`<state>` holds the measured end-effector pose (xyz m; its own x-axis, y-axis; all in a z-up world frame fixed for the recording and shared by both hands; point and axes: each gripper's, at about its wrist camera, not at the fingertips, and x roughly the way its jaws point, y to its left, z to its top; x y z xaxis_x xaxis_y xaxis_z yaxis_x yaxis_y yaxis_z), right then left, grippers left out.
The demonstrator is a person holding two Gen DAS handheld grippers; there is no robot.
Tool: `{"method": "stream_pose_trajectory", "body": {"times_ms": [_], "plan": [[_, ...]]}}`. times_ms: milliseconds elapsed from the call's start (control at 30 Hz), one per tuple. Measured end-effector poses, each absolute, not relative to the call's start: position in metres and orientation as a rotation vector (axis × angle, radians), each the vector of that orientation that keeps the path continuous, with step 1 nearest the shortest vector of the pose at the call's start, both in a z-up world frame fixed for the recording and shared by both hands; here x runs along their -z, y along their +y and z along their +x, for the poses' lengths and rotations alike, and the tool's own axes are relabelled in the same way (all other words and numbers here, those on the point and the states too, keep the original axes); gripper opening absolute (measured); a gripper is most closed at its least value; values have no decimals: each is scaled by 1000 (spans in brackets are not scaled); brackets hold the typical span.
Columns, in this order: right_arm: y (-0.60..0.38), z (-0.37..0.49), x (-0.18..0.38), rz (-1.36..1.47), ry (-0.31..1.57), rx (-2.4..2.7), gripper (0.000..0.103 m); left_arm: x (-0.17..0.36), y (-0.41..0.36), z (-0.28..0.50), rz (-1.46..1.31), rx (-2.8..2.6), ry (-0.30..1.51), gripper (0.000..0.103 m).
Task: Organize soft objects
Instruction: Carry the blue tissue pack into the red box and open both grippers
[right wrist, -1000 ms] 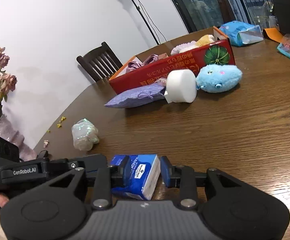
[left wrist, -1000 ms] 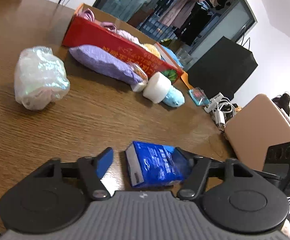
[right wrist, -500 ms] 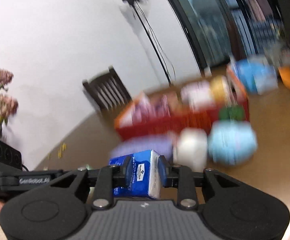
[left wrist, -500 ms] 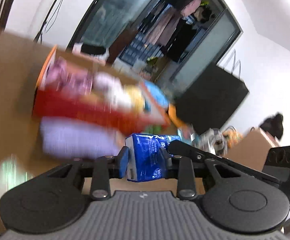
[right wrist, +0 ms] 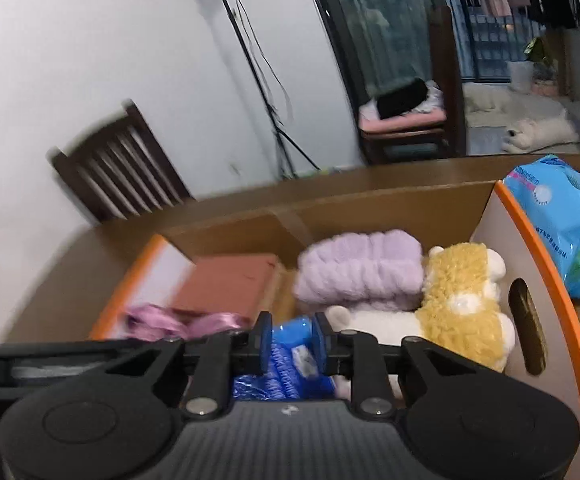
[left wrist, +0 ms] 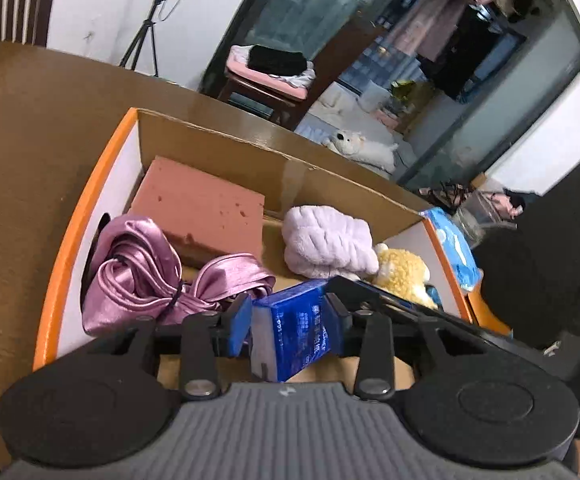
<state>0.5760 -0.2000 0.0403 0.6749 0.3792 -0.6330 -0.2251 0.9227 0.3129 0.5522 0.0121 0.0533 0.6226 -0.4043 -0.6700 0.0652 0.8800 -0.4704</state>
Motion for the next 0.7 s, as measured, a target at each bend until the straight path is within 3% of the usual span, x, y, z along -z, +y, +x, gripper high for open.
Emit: {"method": "stream_pose_trajectory", "body": {"times_ms": [167,300,400,700], "plan": [[-208,561,-50,212,724,-353,22,-71,11,535,-340,293,808,43],[-224,536,-81,179,668,-366,24,-98,8,508,-269,302,753,50],[-240,509,-102,141,622,-376,34,-113,10,477,-226,310,710,62],[-288,381,-119,66,513,-414,45,-120,17,340,-53,284,537,66]]}}
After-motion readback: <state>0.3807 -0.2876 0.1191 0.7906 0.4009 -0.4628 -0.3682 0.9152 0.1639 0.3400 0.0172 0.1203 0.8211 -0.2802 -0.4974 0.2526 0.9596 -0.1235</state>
